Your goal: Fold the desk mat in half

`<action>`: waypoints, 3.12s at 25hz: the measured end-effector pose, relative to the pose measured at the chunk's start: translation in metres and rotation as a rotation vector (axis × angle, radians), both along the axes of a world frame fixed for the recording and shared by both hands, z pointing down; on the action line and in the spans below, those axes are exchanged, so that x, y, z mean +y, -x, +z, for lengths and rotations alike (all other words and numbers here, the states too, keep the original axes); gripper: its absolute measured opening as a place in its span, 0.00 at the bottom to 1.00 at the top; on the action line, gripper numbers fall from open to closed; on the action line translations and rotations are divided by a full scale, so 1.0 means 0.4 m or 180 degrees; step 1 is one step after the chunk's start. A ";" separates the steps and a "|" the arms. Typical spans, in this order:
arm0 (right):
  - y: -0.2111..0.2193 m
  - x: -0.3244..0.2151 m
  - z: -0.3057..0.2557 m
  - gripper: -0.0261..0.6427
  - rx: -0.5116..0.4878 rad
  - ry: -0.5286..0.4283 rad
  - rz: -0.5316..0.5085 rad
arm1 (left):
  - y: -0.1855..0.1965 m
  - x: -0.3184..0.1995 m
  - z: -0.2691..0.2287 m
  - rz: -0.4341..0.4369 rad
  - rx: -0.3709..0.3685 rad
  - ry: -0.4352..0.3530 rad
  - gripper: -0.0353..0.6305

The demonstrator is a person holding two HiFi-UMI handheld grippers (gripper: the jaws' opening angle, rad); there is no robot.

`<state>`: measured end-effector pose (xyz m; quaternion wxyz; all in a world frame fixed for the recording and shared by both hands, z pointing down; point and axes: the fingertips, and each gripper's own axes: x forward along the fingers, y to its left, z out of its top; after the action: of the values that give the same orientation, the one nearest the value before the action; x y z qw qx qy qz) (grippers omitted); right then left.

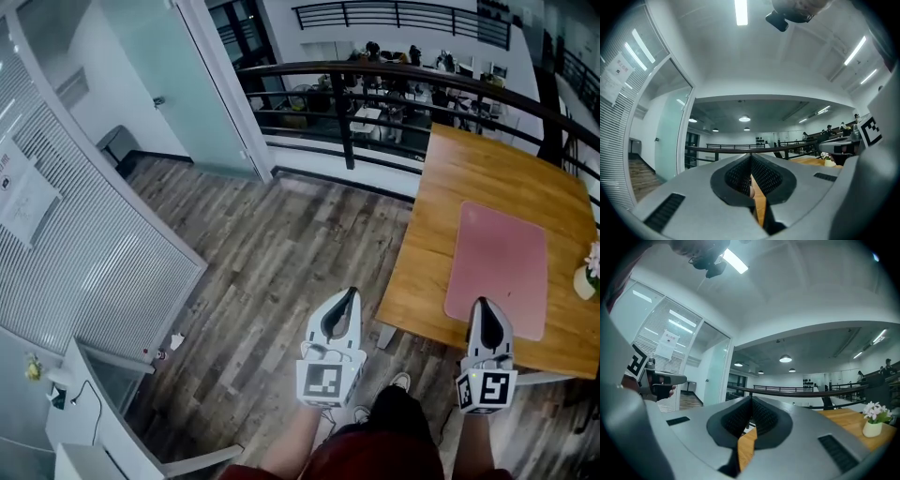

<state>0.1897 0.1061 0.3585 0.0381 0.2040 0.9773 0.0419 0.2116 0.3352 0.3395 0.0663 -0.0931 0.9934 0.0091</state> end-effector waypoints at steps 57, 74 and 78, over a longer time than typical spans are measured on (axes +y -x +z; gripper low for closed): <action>0.461 -0.359 0.173 0.05 0.0823 0.0130 0.4050 | 1.018 -0.859 0.206 0.4642 0.0260 0.0652 0.08; 0.466 -0.260 0.252 0.05 0.1126 -0.0041 0.4558 | 1.043 -0.857 0.282 0.5533 -0.0256 0.1617 0.08; 0.490 -0.256 0.330 0.05 0.1525 -0.0042 0.4385 | 1.062 -0.857 0.332 0.5823 -0.0405 0.2066 0.08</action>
<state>-0.0064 0.0039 0.4904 -0.2131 -0.4536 0.8652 0.0165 -0.2134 -0.0075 0.4722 0.0583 -0.8432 0.4860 -0.2223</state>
